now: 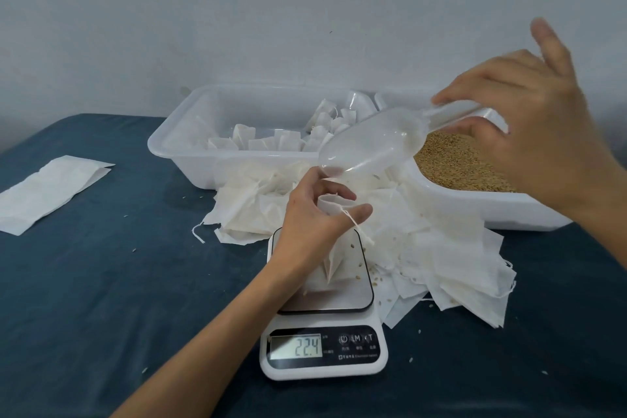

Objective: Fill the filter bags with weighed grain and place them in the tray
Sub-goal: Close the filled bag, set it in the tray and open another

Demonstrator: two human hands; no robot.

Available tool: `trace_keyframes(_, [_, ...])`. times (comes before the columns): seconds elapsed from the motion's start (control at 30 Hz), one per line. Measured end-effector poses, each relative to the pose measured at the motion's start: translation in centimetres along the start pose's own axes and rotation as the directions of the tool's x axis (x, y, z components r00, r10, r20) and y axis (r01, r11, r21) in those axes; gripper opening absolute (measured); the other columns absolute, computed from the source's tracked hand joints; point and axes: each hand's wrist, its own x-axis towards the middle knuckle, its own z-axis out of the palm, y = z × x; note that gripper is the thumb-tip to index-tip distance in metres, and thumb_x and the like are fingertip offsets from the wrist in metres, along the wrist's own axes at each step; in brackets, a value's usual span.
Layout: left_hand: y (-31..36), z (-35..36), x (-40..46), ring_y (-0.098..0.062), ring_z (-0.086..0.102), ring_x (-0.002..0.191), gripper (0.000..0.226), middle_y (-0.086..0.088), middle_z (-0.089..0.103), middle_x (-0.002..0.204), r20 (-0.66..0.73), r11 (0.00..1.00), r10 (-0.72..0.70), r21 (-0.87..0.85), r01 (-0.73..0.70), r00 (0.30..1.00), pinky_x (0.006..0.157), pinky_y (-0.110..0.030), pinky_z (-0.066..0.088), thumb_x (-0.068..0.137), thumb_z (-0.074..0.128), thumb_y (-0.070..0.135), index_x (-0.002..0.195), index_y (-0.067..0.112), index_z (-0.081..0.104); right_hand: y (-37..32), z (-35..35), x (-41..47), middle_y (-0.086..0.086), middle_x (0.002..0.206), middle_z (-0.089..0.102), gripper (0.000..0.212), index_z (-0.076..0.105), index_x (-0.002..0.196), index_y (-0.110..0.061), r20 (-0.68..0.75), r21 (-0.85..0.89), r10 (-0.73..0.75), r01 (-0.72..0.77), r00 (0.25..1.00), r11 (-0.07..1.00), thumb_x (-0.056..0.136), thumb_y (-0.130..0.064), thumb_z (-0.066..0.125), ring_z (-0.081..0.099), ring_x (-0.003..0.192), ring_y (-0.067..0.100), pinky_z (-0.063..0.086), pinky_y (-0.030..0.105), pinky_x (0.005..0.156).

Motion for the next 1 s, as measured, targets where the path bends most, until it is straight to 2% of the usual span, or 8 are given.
trace_keyframes(0.13, [0.1,0.2,-0.1,-0.012,0.068,0.101,0.053,0.009,0.074,0.098,0.004,1.000,0.006,0.008,-0.006,1.000,0.096,-0.046,0.056,0.068,0.084,0.031,0.117,0.033,0.064,3.4,2.0,-2.2,0.004,0.108,0.072,0.031,0.070,0.113,-0.016,0.135,0.186,0.406,-0.425,0.904,0.886,0.085,-0.027,0.078,0.065,0.101,0.029,0.045,0.041,0.100])
trace_keyframes(0.3, [-0.2,0.2,0.1,-0.010,0.067,0.103,0.053,0.009,0.074,0.098,0.007,1.000,-0.005,0.012,0.004,1.000,0.091,-0.038,0.056,0.067,0.084,0.032,0.116,0.034,0.065,8.3,5.5,-5.1,0.000,0.098,0.067,0.031,0.072,0.107,-0.011,0.273,0.016,0.758,-0.791,0.592,0.612,0.082,-0.023,0.084,0.062,0.086,0.019,0.044,0.031,0.080])
trace_keyframes(0.43, [-0.4,0.1,0.0,-0.019,0.069,0.103,0.055,0.005,0.073,0.101,0.018,1.000,-0.010,-0.008,0.010,1.000,0.088,-0.039,0.058,0.066,0.084,0.030,0.117,0.033,0.065,9.6,8.0,-5.9,0.009,0.093,0.073,0.023,0.073,0.090,-0.009,0.460,-0.253,0.806,-0.816,0.372,0.520,0.078,-0.023,0.088,0.059,0.070,0.018,0.044,0.029,0.061])
trace_keyframes(0.57, [-0.3,0.1,0.1,-0.015,0.070,0.100,0.057,0.006,0.074,0.099,0.019,1.000,-0.023,0.013,0.023,1.000,0.078,-0.024,0.056,0.066,0.081,0.030,0.120,0.033,0.063,9.5,9.4,-6.3,0.010,0.100,0.073,0.024,0.076,0.094,-0.010,0.565,-0.379,0.780,-0.755,0.270,0.536,0.082,-0.029,0.084,0.064,0.086,0.026,0.053,0.034,0.075])
trace_keyframes(0.67, [-0.4,0.2,0.1,-0.015,0.071,0.097,0.051,0.005,0.076,0.099,0.045,0.998,-0.051,0.044,0.049,0.998,0.080,-0.031,0.058,0.073,0.080,0.028,0.120,0.033,0.062,9.0,9.1,-6.0,0.009,0.104,0.071,0.031,0.073,0.101,-0.011,0.586,-0.437,0.781,-0.728,0.216,0.529,0.081,-0.032,0.084,0.065,0.094,0.029,0.052,0.036,0.079])
trace_keyframes(0.77, [-0.7,0.1,0.1,-0.019,0.071,0.094,0.026,0.001,0.078,0.098,0.088,0.995,-0.074,0.073,0.067,0.993,0.078,-0.035,0.060,0.099,0.068,0.017,0.122,0.027,0.062,7.7,8.4,-5.6,0.008,0.110,0.072,0.034,0.072,0.109,-0.009,0.449,-0.364,0.800,-0.736,0.397,0.570,0.088,-0.034,0.077,0.066,0.100,0.030,0.051,0.039,0.084])
trace_keyframes(0.87, [-1.1,0.0,0.2,-0.019,0.069,0.080,0.022,-0.003,0.078,0.091,0.084,0.997,-0.044,0.073,0.038,0.995,0.072,-0.032,0.057,0.111,0.045,0.011,0.117,0.015,0.066,4.3,8.2,-4.6,-0.003,0.103,0.073,0.025,0.070,0.114,-0.016,0.193,0.113,0.732,-0.756,0.654,0.645,0.094,-0.032,0.070,0.067,0.094,0.017,0.054,0.035,0.085])
trace_keyframes(1.0, [0.2,-0.8,0.6,-0.017,0.072,0.089,0.028,0.000,0.080,0.098,0.059,0.994,0.058,0.089,-0.063,0.997,0.071,-0.023,0.054,0.113,0.040,0.015,0.117,0.013,0.068,-0.5,9.4,-3.7,-0.012,0.092,0.071,0.015,0.073,0.105,-0.018,0.093,0.495,0.672,-0.620,0.734,0.609,0.097,-0.029,0.067,0.066,0.087,0.000,0.049,0.012,0.078])
